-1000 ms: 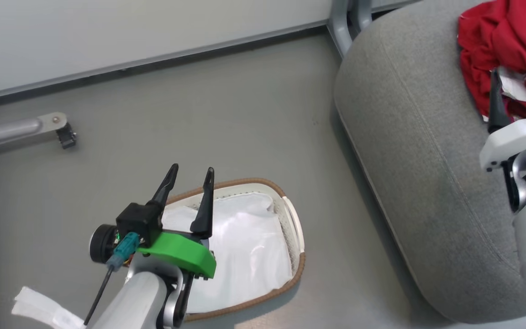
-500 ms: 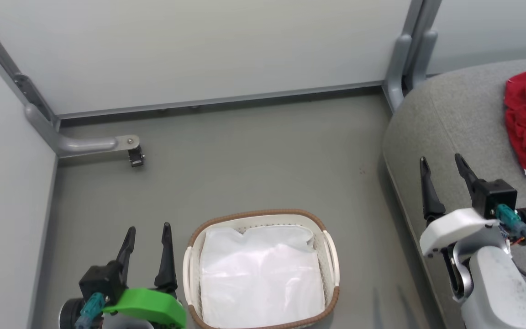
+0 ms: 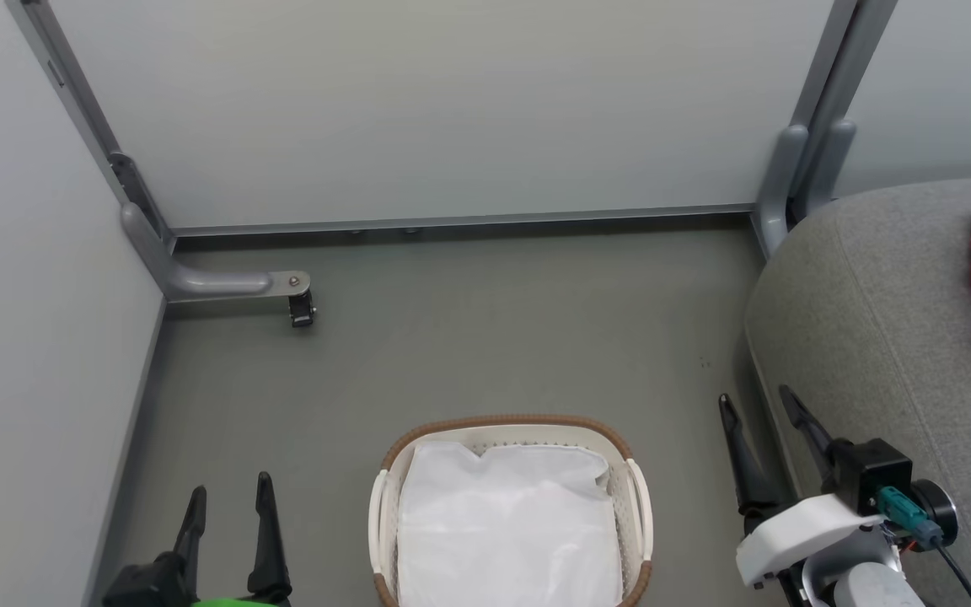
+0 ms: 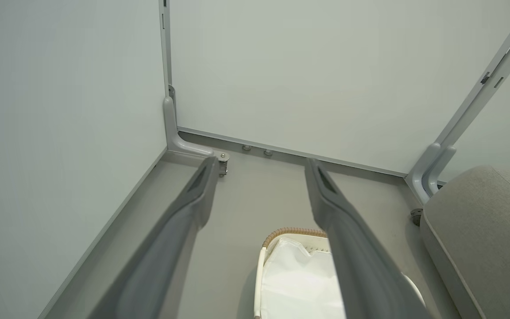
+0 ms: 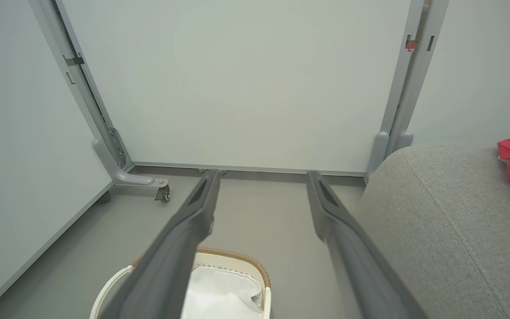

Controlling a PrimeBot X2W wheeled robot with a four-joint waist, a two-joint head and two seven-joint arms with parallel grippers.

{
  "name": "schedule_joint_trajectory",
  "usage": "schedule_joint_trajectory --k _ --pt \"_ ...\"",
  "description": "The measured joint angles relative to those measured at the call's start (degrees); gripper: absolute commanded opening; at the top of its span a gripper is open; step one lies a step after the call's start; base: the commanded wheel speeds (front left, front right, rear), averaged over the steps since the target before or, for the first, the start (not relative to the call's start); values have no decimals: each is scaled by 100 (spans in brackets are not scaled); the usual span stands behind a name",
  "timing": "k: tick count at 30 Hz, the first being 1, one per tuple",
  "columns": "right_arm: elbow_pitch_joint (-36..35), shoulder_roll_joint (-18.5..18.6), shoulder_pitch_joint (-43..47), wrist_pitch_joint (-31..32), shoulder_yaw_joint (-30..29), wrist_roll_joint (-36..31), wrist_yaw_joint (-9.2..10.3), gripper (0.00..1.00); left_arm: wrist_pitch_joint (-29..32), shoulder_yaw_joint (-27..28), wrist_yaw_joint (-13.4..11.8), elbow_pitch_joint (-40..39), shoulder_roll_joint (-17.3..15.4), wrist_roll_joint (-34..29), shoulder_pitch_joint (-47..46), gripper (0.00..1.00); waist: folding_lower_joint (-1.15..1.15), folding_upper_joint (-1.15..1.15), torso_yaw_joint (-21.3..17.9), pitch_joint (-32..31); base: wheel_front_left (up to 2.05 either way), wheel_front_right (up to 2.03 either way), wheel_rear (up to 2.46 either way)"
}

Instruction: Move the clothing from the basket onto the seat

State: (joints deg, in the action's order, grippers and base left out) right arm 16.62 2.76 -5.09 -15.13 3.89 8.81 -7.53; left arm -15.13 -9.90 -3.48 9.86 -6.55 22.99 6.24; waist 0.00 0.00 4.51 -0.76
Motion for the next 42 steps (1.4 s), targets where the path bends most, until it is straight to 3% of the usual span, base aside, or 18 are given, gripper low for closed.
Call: schedule_joint_trajectory --k 38,39,42 --pt "90 1 123 0 153 142 0 100 0 357 348 299 248 -356 157 100 0 0 -79 -34 0 0 0" --pt "92 2 123 0 151 142 0 0 0 358 349 315 250 -356 155 0 0 0 -79 -34 0 0 0" --pt "214 -18 174 1 165 142 0 0 2 345 347 450 250 -339 174 0 0 0 -79 -34 0 0 0"
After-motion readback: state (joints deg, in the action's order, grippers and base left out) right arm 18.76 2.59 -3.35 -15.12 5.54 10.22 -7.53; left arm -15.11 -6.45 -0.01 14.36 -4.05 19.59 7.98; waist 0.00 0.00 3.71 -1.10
